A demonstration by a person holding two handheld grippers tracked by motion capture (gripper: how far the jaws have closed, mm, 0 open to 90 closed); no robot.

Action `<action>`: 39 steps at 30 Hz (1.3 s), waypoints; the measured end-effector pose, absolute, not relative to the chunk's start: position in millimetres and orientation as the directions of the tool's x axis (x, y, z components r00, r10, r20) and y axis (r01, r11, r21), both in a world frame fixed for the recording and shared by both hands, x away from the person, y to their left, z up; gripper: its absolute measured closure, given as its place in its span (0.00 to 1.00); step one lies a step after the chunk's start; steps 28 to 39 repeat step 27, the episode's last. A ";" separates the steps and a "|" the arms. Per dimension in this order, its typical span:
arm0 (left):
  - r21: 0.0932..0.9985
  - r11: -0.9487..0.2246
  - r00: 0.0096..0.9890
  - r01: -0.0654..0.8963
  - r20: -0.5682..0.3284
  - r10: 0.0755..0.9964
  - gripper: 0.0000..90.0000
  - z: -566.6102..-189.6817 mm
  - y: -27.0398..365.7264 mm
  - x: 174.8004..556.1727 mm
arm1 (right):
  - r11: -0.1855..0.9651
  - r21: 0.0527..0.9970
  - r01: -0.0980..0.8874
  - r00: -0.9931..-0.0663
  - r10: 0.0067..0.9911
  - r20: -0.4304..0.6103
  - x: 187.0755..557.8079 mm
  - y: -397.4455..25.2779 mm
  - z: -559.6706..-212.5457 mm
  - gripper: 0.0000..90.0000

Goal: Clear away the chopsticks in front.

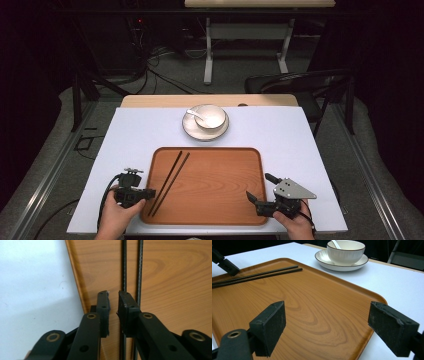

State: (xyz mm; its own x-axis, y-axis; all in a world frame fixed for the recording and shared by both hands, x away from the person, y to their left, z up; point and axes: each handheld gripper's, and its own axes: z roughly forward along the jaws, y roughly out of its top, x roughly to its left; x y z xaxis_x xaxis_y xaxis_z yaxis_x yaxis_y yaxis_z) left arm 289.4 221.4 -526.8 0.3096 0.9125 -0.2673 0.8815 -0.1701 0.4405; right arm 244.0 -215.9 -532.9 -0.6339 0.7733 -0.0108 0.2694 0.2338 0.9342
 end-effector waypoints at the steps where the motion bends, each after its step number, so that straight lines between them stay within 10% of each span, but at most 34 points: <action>1: 0.443 -0.170 0.310 0.880 -0.268 0.912 0.85 -526.3 221.8 289.5 | 0.234 0.934 0.270 -0.634 0.773 -0.011 244.0 -215.9 -533.0 0.16; 12: 0.576 -0.133 0.321 0.806 -0.237 0.917 0.52 -519.2 236.2 293.7 | 0.235 0.933 0.273 -0.632 0.775 -0.011 244.4 -216.3 -533.4 0.16; 39: 0.648 0.042 0.164 0.760 -0.253 0.953 0.41 -531.1 278.6 308.4 | 0.225 0.937 0.268 -0.566 0.824 -0.036 247.8 -227.6 -530.5 0.16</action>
